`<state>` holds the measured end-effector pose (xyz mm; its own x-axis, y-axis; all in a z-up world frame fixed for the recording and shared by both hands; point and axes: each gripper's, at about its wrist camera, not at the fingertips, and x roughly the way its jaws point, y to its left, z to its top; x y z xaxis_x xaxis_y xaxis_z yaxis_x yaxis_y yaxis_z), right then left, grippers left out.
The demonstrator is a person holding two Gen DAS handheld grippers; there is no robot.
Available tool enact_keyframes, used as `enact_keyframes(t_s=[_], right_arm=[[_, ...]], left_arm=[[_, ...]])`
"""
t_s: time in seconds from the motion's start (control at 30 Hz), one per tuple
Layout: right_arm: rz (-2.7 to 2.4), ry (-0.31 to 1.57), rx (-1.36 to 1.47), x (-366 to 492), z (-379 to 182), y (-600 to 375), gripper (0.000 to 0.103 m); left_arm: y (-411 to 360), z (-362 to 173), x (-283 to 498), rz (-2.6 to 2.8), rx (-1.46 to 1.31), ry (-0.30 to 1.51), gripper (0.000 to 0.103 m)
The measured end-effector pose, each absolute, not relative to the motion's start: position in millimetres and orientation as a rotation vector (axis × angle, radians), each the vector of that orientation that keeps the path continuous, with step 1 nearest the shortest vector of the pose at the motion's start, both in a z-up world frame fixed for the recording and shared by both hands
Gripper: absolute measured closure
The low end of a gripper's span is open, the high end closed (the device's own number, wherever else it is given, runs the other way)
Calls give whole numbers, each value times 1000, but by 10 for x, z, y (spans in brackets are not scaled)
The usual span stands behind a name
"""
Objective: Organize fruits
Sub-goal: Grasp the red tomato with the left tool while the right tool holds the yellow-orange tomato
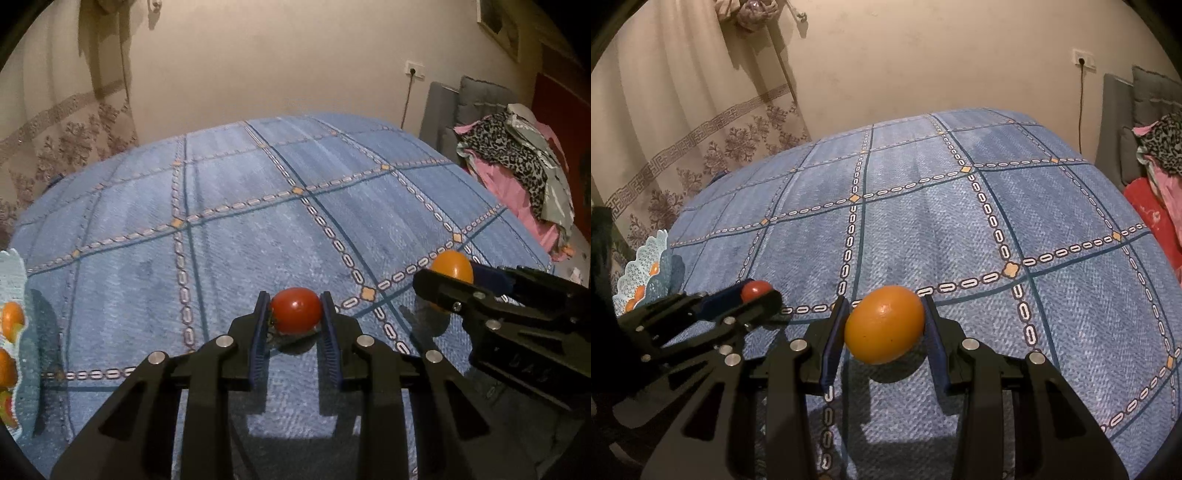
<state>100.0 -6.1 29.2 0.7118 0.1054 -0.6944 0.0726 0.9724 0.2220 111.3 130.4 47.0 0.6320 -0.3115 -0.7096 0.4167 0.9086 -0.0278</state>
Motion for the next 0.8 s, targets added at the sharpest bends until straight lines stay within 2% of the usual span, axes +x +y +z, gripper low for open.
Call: enact_keyframes(t_s=[0.8], right_arm=[[31,787,220,1020,245,-7,63]], left_arm=[[1701,689,926,-304,62,720,75]])
